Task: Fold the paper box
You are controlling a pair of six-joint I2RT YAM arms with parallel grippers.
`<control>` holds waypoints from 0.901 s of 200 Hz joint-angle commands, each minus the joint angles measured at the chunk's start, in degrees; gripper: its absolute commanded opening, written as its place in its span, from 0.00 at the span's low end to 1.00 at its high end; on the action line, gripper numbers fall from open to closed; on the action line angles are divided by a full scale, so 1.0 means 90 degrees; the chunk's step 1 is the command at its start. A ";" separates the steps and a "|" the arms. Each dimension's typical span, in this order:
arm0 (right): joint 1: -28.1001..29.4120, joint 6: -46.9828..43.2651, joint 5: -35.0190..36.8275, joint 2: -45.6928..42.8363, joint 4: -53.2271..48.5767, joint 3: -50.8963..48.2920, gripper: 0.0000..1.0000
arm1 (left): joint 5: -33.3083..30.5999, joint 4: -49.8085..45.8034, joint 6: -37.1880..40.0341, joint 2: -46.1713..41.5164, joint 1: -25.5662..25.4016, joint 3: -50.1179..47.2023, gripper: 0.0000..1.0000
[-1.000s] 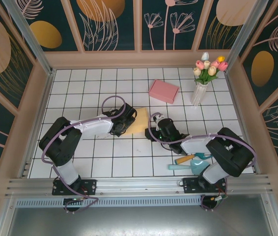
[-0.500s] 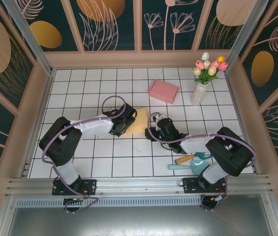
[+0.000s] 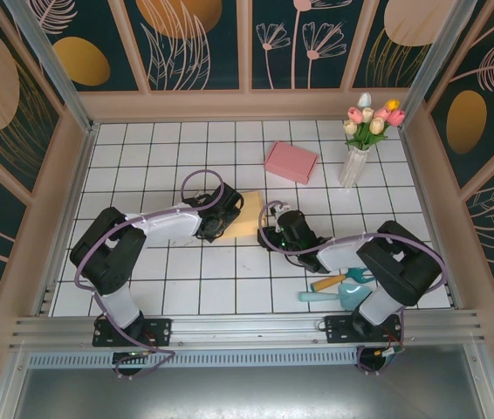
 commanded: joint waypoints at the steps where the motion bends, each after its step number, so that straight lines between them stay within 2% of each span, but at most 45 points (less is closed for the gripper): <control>1: 0.0070 -0.0139 -0.0084 0.0213 0.0686 -0.0075 0.28 | 0.0208 -0.0814 0.0018 0.0594 0.0054 -0.0271 0.78; 73: -0.0087 0.0088 0.0268 0.0775 0.0794 0.0164 0.28 | 0.0305 -0.0788 0.0020 0.0721 0.0051 -0.0280 0.78; 135: -0.0106 0.0593 0.1181 0.1072 -0.0252 0.0963 0.31 | 0.0489 -0.0678 0.0063 0.0726 0.0056 -0.0281 0.78; 180: -0.0099 0.0618 0.1021 0.1718 -0.0560 0.1631 0.32 | 0.0663 -0.0531 0.0110 0.0797 0.0028 -0.0280 0.78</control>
